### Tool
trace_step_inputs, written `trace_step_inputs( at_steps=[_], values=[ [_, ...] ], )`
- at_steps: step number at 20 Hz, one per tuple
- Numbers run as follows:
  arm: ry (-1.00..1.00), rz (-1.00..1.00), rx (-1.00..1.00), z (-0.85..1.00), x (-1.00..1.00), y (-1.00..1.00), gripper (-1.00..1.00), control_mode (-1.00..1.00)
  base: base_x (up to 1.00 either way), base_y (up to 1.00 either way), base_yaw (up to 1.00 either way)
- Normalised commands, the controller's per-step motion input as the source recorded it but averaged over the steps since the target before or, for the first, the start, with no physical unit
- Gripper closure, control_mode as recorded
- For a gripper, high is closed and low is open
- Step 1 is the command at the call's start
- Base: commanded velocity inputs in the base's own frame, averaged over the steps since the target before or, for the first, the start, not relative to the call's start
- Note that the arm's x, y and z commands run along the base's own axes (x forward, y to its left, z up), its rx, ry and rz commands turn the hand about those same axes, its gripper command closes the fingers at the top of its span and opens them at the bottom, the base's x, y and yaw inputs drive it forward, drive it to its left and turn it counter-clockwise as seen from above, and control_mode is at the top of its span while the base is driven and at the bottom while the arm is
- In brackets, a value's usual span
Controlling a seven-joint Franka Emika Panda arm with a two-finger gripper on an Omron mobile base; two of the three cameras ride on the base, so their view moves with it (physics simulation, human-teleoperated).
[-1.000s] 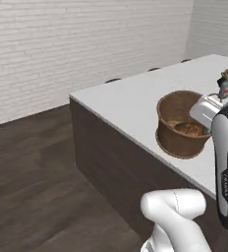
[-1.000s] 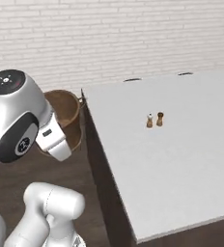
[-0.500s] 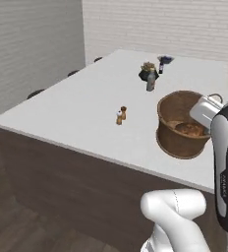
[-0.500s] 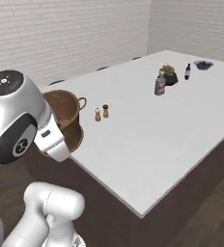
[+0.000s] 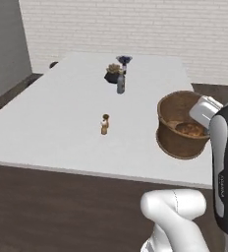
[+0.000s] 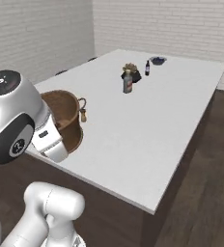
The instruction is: Open the cabinet, pick up the bread from the cabinet and place it in the basket. Then move the basket to the dining counter.
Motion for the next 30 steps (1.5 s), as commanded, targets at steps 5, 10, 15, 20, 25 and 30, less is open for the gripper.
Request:
trace_step_inputs(
  at_steps=[5, 10, 15, 20, 25, 30],
  values=[
    [0.00, 0.00, 0.00, 0.00, 0.00, 0.00, 1.00, 1.00, 0.45, 0.13, -0.31],
    [0.00, 0.00, 0.00, 0.00, 0.00, 0.00, 1.00, 1.00, 0.21, -0.18, -0.29],
    [0.00, 0.00, 0.00, 0.00, 0.00, 0.00, 1.00, 1.00, 0.46, 0.01, -0.31],
    [0.00, 0.00, 0.00, 0.00, 0.00, 0.00, 1.00, 1.00, 0.36, 0.00, -0.26],
    [0.00, -0.07, 0.00, -0.10, 0.17, 0.02, 1.00, -1.00, 0.12, 0.04, -0.12],
    [0.00, -0.09, -0.02, -0.50, 0.89, 0.00, 1.00, -1.00, 0.00, 0.00, 0.00]
  ],
)
